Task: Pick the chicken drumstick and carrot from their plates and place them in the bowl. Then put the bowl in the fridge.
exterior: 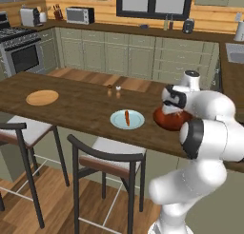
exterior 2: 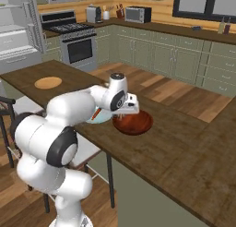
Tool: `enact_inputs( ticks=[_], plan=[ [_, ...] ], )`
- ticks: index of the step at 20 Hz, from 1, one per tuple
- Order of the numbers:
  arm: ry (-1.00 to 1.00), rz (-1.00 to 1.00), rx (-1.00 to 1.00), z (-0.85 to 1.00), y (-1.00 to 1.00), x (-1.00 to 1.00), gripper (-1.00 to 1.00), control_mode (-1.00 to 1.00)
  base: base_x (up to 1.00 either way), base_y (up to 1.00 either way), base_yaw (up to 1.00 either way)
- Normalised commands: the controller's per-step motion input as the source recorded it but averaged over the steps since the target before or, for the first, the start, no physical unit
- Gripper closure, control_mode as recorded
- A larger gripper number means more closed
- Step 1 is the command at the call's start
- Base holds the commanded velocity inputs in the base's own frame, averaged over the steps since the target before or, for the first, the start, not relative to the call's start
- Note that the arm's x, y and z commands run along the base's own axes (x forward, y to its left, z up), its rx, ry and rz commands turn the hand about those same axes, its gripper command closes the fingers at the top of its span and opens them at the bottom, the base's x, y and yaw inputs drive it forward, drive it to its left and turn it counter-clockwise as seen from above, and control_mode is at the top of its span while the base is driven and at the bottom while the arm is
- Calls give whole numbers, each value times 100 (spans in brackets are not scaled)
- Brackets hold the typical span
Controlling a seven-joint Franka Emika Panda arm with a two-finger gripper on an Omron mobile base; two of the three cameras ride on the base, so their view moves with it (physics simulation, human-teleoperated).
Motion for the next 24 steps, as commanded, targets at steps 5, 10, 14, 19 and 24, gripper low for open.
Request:
enact_inputs(
  ticks=[5, 10, 14, 19, 24],
  plan=[
    [0, 0, 0, -51, -17, 59, 100, -100, 0, 0, 0],
    [1, 0, 0, -40, -9, 19, 100, -100, 0, 0, 0],
    [2, 0, 0, -44, -7, 13, 100, -100, 0, 0, 0],
    [2, 0, 0, -14, 0, 0, -100, -100, 0, 0, 0],
    [-1, 0, 0, 8, 0, -1, -100, -100, 0, 0, 0]
  ],
)
